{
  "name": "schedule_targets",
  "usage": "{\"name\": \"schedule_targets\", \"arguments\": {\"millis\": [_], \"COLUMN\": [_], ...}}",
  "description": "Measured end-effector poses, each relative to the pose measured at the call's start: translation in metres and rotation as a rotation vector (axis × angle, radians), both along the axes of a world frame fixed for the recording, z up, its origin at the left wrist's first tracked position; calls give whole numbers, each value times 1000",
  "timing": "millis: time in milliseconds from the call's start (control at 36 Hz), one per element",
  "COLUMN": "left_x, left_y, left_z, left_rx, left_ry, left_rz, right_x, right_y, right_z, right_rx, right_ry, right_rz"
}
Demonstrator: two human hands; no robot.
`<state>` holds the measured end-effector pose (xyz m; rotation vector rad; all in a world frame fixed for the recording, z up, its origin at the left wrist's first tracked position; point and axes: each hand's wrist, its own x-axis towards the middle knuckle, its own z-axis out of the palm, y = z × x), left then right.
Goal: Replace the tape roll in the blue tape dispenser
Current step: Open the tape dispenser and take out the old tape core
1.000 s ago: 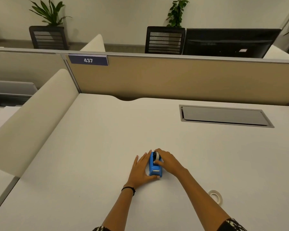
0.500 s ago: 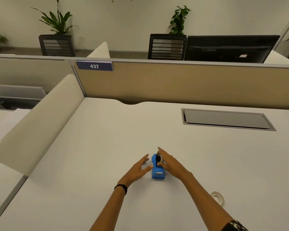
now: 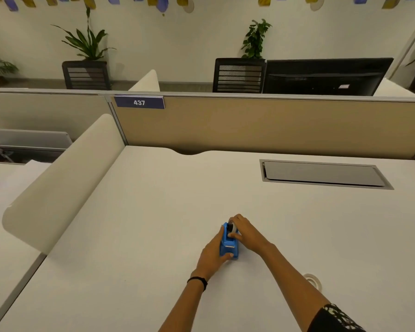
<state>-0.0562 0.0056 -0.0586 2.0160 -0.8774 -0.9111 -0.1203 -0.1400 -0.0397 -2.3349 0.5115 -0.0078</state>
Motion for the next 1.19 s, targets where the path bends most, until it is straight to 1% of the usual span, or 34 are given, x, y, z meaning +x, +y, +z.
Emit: {"name": "schedule_targets", "arguments": {"millis": [139, 222, 306, 417, 500, 583, 639, 750, 833, 1056, 1111, 1194], "left_x": [-14, -16, -16, -13, -13, -12, -12, -13, -14, -17, -18, -17], "left_y": [-4, -3, -3, -4, -8, -15, -19, -22, -21, -19, -18, -18], "left_z": [-7, -9, -9, -11, -7, -2, 0, -1, -1, 0, -1, 0], "left_rx": [-77, -100, -103, -71, 3, 98, 133, 158, 178, 178, 177, 187], "left_ry": [-52, -120, -142, -121, -86, -183, -206, -200, -206, -191, -198, -200], "left_rz": [129, 135, 123, 114, 62, -15, -25, -37, -18, 5, 9, 25], "right_x": [-2, -4, -4, -1, 1, 1, 0, 0, 1, -2, -4, -2], "right_y": [1, 2, 2, 2, 7, 12, 13, 13, 12, 9, 7, 4], "right_z": [3, 4, 5, 7, 10, 12, 12, 9, 7, 10, 10, 11], "right_rx": [18, 38, 41, 47, 115, 121, 93, 8, -25, 101, 63, -66], "right_ry": [8, 6, 17, 56, 87, 101, 108, 117, 88, 64, 66, 81], "right_rz": [-11, -22, -25, -32, -79, -97, -96, -61, -32, -71, -34, 30]}}
